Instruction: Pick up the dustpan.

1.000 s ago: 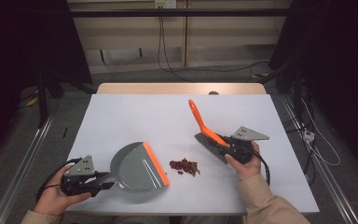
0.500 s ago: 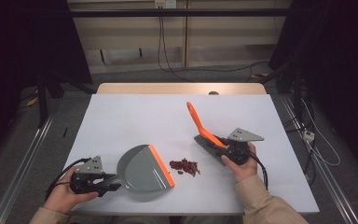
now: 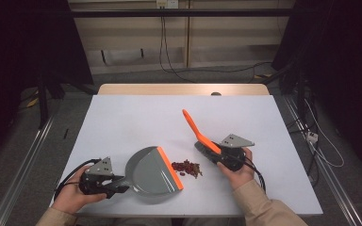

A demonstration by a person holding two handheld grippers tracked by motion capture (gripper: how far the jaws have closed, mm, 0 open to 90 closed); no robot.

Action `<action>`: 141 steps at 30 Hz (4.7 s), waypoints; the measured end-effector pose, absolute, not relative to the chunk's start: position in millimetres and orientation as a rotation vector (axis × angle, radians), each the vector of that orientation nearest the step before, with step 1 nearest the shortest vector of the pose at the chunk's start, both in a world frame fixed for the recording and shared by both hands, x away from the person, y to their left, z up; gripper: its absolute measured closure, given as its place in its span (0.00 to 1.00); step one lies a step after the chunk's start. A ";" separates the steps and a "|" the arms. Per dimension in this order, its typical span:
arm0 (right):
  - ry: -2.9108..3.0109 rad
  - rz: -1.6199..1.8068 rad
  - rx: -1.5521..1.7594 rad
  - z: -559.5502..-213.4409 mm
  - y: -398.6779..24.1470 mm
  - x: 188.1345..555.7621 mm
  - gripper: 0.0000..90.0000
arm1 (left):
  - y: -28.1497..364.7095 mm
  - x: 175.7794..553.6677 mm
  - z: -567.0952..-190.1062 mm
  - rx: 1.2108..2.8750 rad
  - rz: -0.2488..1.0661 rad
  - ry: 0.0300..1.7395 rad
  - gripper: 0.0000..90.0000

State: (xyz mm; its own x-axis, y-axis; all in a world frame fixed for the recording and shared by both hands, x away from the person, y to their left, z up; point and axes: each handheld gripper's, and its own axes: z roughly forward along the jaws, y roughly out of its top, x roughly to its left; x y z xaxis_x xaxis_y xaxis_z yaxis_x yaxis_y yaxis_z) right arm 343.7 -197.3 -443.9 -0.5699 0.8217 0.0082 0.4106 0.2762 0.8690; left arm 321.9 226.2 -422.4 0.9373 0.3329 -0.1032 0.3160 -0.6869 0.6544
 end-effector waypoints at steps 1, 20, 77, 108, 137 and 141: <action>2.101 1.213 1.103 -444.1 -197.3 342.2 0.78 | 225.2 321.9 -422.9 2.373 0.034 0.452 0.69; 2.049 1.132 1.167 -445.4 -163.6 321.1 0.78 | 221.2 321.5 -424.8 2.376 0.022 0.459 0.69; 1.943 1.328 1.343 -450.6 -98.3 296.8 0.77 | 191.1 312.6 -427.8 2.365 -0.050 0.536 0.69; 1.915 1.467 1.205 -428.1 -114.9 320.5 0.78 | 192.4 314.4 -434.3 2.334 -0.086 0.544 0.69; 1.873 1.500 1.278 -432.6 -160.1 333.5 0.78 | 180.7 318.2 -439.4 2.349 0.011 0.531 0.70; 1.870 1.492 1.287 -433.2 -162.7 333.1 0.78 | 181.3 319.0 -440.0 2.338 0.030 0.543 0.70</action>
